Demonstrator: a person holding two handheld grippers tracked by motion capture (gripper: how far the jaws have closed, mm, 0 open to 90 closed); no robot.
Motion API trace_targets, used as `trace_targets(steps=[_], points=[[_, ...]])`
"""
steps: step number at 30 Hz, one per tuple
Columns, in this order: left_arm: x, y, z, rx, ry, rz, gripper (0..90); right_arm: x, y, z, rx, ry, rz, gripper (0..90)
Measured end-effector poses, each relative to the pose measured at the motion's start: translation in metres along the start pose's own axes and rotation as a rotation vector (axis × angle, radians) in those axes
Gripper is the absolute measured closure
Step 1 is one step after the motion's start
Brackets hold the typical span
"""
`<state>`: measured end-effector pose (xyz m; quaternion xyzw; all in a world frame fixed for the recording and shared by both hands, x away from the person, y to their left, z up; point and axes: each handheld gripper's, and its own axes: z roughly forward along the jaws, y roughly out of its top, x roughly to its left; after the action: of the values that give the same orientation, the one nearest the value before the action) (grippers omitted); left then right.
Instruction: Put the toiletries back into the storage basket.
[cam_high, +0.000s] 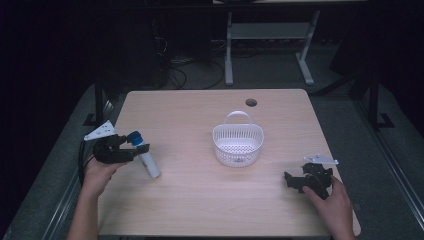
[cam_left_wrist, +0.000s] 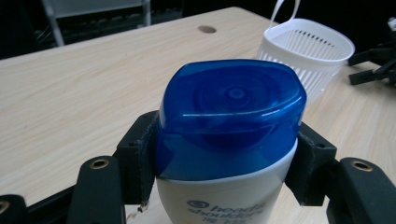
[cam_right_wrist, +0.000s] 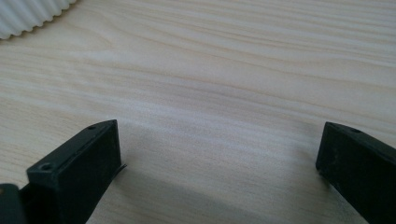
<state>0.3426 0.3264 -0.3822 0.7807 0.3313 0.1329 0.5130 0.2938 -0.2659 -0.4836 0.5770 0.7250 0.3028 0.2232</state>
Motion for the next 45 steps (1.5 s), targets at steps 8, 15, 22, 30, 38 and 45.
trace_targets(steps=[8,15,22,30,38,45], points=[[-0.006,0.001,0.007,-0.013,-0.019,0.03,36.6,0.0,0.0,0.0,0.0,0.0,0.0,0.0],[-0.013,0.008,0.008,-0.042,-0.038,0.038,36.6,0.0,0.0,0.0,0.0,0.0,0.0,0.0],[-0.019,0.02,0.013,-0.061,-0.07,0.04,36.6,0.0,0.0,0.0,0.0,0.0,0.0,0.0],[-0.024,0.032,0.018,-0.068,-0.094,0.047,36.6,0.0,0.0,0.0,0.0,0.0,0.0,0.0],[-0.029,0.048,0.019,-0.094,-0.109,0.07,36.6,0.0,0.0,0.0,0.0,0.0,0.0,0.0],[-0.036,0.059,0.025,-0.104,-0.125,0.09,36.6,0.0,0.0,0.0,0.0,0.001,0.0,0.0]])
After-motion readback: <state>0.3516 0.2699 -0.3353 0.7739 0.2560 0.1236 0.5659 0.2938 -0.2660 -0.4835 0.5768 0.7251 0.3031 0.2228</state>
